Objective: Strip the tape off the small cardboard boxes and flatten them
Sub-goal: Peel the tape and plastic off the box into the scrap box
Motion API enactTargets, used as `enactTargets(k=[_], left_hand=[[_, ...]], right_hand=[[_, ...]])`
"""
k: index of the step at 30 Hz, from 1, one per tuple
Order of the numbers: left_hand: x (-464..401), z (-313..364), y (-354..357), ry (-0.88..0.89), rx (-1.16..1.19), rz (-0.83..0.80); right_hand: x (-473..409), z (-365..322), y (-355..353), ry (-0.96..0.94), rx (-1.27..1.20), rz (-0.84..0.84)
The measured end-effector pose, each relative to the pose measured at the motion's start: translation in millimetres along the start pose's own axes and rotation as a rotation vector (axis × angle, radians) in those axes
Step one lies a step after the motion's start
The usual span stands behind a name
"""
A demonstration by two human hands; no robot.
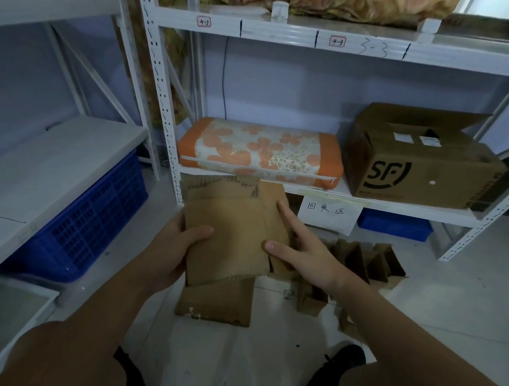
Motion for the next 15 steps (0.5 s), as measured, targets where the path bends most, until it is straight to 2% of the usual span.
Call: enactTargets(k=[2, 6, 10, 15], left_hand=[[0.1, 0.1, 2.7, 0.042, -0.051, 0.063], [1.7, 3.3, 7.5, 0.262, -0.282, 0.113], [1.4, 1.9, 5.7, 0.262, -0.554, 0.114], [2.0, 2.7, 0.3, 0.254, -0.555, 0.133]], right_hand=[[-1.9, 0.1, 5.2, -0.001, -0.046, 0.045], [-4.2, -1.6, 9.9, -0.004, -0.07, 0.101], [-3.4, -2.9, 7.1, -0.029, -0.071, 0.123], [-3.2, -8.6, 6.4, -0.038, -0.115, 0.159]])
Point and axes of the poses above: each hand's wrist, its own x-axis away from the middle knuckle, its own y-axis out of the palm, z = x × y, the point moved 2 cm from there along -x, towards the middle knuckle, and after that the axes turned 7 degrees about z, right-handed, at the moved point
